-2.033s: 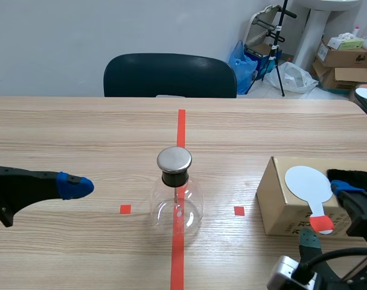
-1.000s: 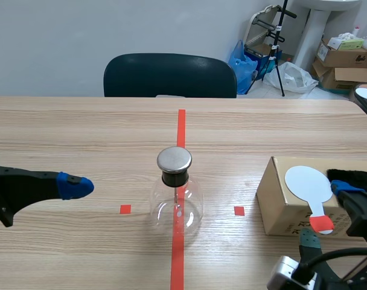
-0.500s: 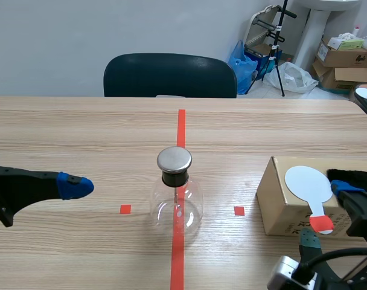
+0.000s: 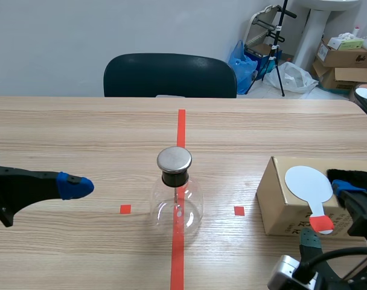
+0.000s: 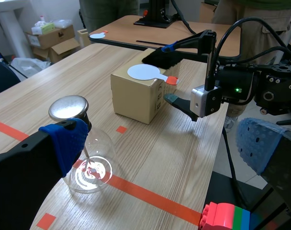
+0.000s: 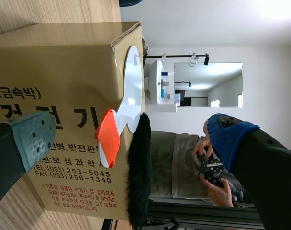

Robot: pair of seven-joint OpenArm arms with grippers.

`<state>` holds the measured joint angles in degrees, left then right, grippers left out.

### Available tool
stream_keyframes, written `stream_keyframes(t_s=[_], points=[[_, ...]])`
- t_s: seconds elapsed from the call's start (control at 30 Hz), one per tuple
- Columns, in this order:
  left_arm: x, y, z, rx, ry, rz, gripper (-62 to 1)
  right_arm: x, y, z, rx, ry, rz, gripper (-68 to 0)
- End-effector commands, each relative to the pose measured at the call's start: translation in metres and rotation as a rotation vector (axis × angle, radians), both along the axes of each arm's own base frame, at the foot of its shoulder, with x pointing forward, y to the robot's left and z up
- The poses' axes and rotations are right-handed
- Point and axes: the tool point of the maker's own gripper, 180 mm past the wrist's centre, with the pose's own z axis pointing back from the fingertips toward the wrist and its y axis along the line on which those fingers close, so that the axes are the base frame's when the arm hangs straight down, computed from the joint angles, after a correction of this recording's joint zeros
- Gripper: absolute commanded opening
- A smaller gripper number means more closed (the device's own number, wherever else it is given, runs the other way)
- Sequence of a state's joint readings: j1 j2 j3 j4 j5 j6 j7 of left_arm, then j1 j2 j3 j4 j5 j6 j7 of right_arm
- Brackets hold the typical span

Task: Do the electroscope experiment

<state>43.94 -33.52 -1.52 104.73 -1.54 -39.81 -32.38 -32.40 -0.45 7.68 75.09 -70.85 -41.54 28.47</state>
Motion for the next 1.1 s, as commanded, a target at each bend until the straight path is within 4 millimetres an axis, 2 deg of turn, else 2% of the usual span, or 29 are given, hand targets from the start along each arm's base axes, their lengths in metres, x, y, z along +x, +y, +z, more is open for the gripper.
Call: stream_keyframes(t_s=[0.0, 0.83, 1.07], points=[[0.0, -0.002, 0.006, -0.026, -0.008, -0.002, 1.4, 0.004, -0.005, 0.013, -0.026, -0.068, -0.002, 0.4], [0.0, -0.002, 0.006, -0.025, -0.008, -0.002, 1.4, 0.003, -0.005, 0.013, -0.026, -0.067, -0.003, 0.4], [0.0, -0.002, 0.006, -0.025, -0.008, -0.002, 1.4, -0.009, -0.01, 0.008, 0.002, -0.039, -0.032, 0.4]])
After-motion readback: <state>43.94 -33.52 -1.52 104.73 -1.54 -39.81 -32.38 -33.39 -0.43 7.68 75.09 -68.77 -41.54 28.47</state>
